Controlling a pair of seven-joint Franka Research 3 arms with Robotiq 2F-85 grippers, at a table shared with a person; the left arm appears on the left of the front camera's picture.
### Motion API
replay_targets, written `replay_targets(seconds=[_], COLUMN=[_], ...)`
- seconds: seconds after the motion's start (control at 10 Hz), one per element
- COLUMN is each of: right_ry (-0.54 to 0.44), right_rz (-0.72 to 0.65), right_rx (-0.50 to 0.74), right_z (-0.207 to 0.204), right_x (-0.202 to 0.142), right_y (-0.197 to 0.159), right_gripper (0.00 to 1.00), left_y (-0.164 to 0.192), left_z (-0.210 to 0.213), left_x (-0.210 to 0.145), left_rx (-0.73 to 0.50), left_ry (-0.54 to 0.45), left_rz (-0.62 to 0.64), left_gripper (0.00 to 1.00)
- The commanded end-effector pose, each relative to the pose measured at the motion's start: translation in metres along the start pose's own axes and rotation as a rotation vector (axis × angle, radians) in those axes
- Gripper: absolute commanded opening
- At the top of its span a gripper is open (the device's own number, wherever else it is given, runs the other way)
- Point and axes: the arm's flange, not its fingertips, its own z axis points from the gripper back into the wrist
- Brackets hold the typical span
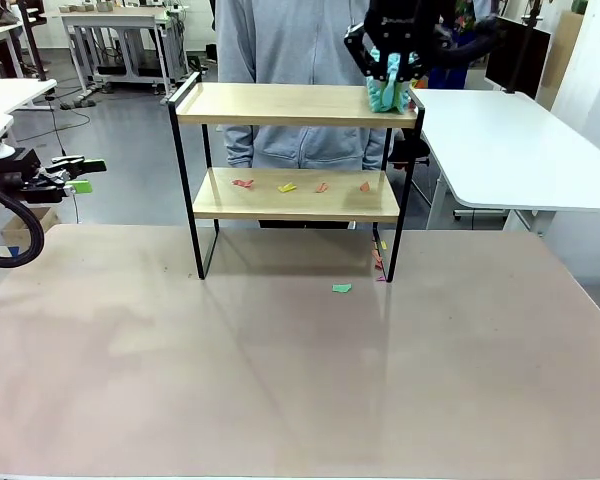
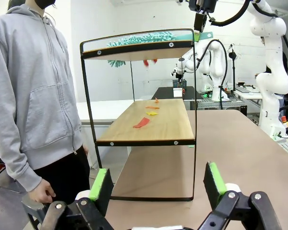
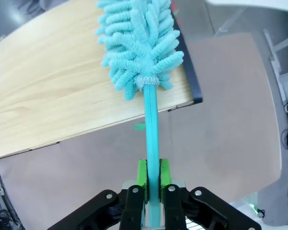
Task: Clean the shelf.
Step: Clean the specific section of the Shelf indicated by the human with the Duster.
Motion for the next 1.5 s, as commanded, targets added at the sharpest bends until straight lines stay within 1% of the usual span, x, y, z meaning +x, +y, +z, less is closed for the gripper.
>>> replay_targets(seconds=[0.0, 0.2, 0.4, 0.5, 1.0, 1.1, 1.2, 1.3, 1.4], right_ry=[-0.032, -0.076, -0.115, -0.051, -0.057, -0.117, -0.184, -0.201, -0.185], right_rz=[0.060, 0.118, 0.167, 0.105, 0.120, 0.121, 0.102, 0.117, 0.158], right_rx=[0.029, 0.032, -0.024, 0.008, -0.006, -0.020, -0.095, -0.090, -0.022], right_z=[0.006, 0.013, 0.014, 0.020, 0.017, 0.025, 0.032, 0.037, 0.041], right_x=[-0.013, -0.024, -0.032, -0.020, -0.022, -0.021, -0.018, -0.018, -0.020], right_y=[-0.022, -0.018, -0.014, -0.008, -0.007, -0.016, -0.030, -0.037, -0.038], right_gripper=[0.13, 0.13, 0.13, 0.13, 0.13, 0.13, 0.13, 0.13, 0.13], left_y=[-0.001, -0.001, -0.001, -0.001, -0.001, -0.001, -0.001, -0.001, -0.001], left_z=[0.000, 0.000, 0.000, 0.000, 0.000, 0.000, 0.000, 0.000, 0.000], left_x=[0.003, 0.003, 0.003, 0.003, 0.003, 0.003, 0.003, 0.003, 0.003], left_rx=[0.002, 0.002, 0.002, 0.002, 0.002, 0.002, 0.002, 0.002, 0.002], left_ry=[-0.004, -0.004, -0.004, -0.004, -0.004, -0.004, -0.004, -0.004, -0.004], left_rz=[-0.013, -0.013, -0.013, -0.013, -0.013, -0.013, -0.013, -0.013, -0.013], left_gripper=[1.00, 1.00, 1.00, 1.00, 1.00, 1.00, 1.00, 1.00, 1.00])
